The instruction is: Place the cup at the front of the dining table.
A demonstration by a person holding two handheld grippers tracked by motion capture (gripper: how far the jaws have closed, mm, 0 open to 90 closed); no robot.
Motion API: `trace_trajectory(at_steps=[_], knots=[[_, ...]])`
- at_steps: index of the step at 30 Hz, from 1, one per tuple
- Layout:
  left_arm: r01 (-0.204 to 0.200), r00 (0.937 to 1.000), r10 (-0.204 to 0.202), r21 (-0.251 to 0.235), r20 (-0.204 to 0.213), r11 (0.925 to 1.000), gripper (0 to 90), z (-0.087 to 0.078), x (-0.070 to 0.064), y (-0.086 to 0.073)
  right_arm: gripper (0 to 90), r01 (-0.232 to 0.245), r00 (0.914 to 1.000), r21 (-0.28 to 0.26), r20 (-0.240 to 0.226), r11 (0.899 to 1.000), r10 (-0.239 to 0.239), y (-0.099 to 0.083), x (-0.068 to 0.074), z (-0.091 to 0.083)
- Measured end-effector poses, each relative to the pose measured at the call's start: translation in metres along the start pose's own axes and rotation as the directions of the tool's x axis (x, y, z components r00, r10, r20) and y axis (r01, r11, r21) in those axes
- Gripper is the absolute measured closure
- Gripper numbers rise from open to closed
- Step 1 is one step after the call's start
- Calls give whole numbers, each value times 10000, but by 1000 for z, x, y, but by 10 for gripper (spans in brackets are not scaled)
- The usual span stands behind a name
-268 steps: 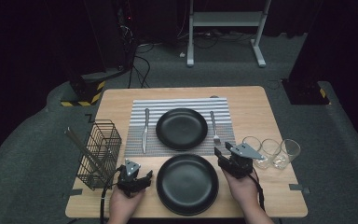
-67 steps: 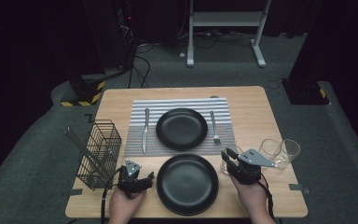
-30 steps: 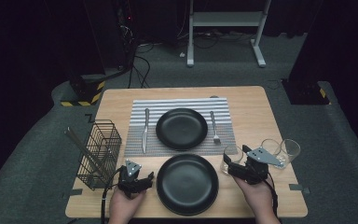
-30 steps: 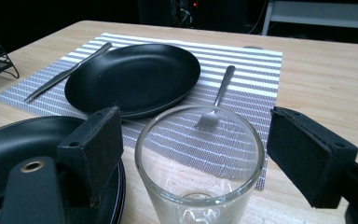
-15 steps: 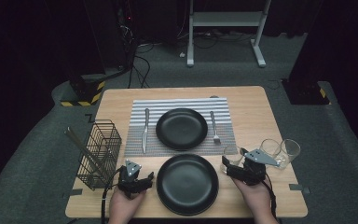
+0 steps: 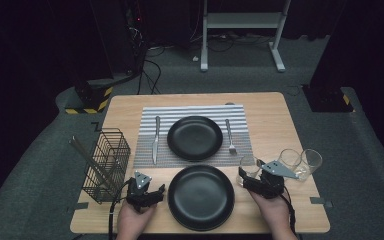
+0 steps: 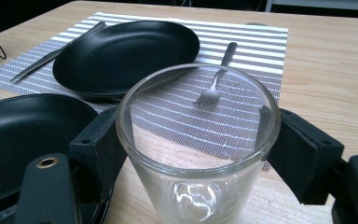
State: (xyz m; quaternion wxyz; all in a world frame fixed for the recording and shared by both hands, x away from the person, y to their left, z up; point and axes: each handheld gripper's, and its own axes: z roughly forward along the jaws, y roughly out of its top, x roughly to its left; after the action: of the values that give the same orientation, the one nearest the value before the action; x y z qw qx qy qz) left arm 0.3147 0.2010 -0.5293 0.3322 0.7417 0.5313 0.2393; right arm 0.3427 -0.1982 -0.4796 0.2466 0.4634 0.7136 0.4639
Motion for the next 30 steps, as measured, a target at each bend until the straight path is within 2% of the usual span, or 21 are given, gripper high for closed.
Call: trace_trajectory(at_steps=[18,25,30], knots=[[-2,10000,2,-2,2,10000,238,0,0,0,279,274,9995,-111,166,9996,-273,-2,3,4],[-3,10000,3,1,0,10000,238,0,0,0,283,109,9995,-34,292,9999,-108,1,2,3],[-3,10000,3,-6,4,10000,238,0,0,0,283,91,9994,-255,350,9996,-82,4,1,-1]])
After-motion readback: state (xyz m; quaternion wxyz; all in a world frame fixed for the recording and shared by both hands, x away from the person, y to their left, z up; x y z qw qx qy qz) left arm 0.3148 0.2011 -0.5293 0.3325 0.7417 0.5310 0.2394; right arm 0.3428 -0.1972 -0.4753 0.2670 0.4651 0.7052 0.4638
